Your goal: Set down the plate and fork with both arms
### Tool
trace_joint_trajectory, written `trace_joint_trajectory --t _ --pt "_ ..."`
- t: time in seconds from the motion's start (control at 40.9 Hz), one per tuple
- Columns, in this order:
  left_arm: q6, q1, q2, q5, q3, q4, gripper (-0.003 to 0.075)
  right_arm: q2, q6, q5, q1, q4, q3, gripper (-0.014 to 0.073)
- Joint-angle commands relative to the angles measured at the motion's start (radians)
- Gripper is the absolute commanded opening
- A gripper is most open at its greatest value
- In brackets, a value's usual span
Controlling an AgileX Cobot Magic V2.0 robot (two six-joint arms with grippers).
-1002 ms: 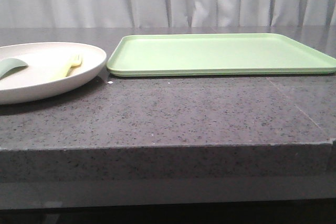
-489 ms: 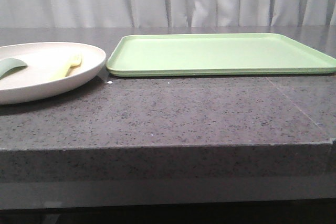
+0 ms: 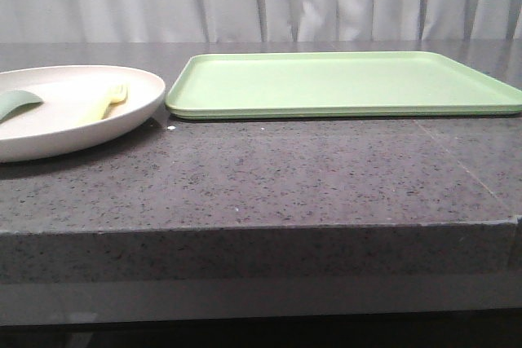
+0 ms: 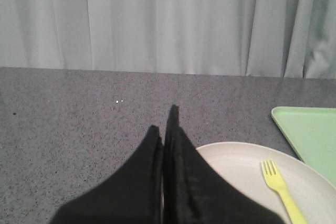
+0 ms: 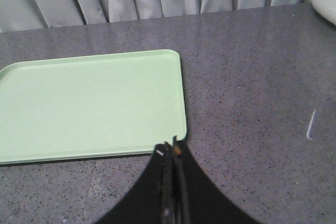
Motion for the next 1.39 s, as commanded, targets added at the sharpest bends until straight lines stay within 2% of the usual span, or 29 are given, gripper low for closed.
trace_joint_trajectory --t 0.0,0.049,0.122,0.196,0.244,0.269,0.342,0.416,0.489,0.758,0.929,1.051,1.369 --pt "-0.006 0.002 0.025 -0.070 -0.038 0.000 -0.0018 0.020 -0.009 -0.101 -0.006 -0.001 -0.038 -0.0086" --pt "-0.006 0.002 0.025 -0.070 -0.038 0.000 -0.0015 0.020 -0.009 -0.101 -0.006 -0.001 -0.038 -0.0049" --pt "-0.006 0.002 0.025 -0.072 -0.038 0.000 0.0034 0.020 -0.009 -0.101 -0.006 -0.001 -0.038 0.0063" --pt "-0.006 0.002 0.025 -0.070 -0.036 0.000 0.0163 0.020 -0.009 -0.102 -0.006 -0.002 -0.038 0.0203" --pt "-0.006 0.002 0.025 -0.070 -0.036 0.000 0.0284 0.020 -0.009 -0.100 -0.006 -0.002 -0.038 0.0295" --pt "-0.006 0.002 0.025 -0.070 -0.036 0.000 0.0383 0.020 -0.009 -0.100 -0.006 -0.002 -0.038 0.0334" --pt "-0.006 0.002 0.025 -0.072 -0.036 0.000 0.0560 0.020 -0.009 -0.100 -0.006 -0.002 -0.038 0.0457" --pt "-0.006 0.002 0.026 -0.074 -0.036 0.000 0.0652 0.020 -0.009 -0.100 -0.006 -0.002 -0.038 0.0533" --pt "-0.006 0.002 0.026 -0.074 -0.036 0.000 0.0654 0.020 -0.009 -0.099 -0.006 -0.002 -0.038 0.0545" --pt "-0.006 0.002 0.027 -0.083 -0.036 0.000 0.0582 0.020 -0.009 -0.097 -0.006 -0.002 -0.038 0.0543" --pt "-0.006 0.002 0.101 -0.052 -0.067 0.000 0.0565 0.020 -0.009 -0.090 -0.006 -0.002 -0.038 0.0543" --pt "-0.006 0.002 0.215 0.031 -0.152 0.000 0.0565 0.020 -0.009 -0.073 -0.004 -0.002 -0.038 0.0543" --pt "-0.006 0.002 0.554 0.364 -0.433 0.000 0.0565 0.020 -0.009 -0.072 0.006 -0.002 -0.038 0.0543"
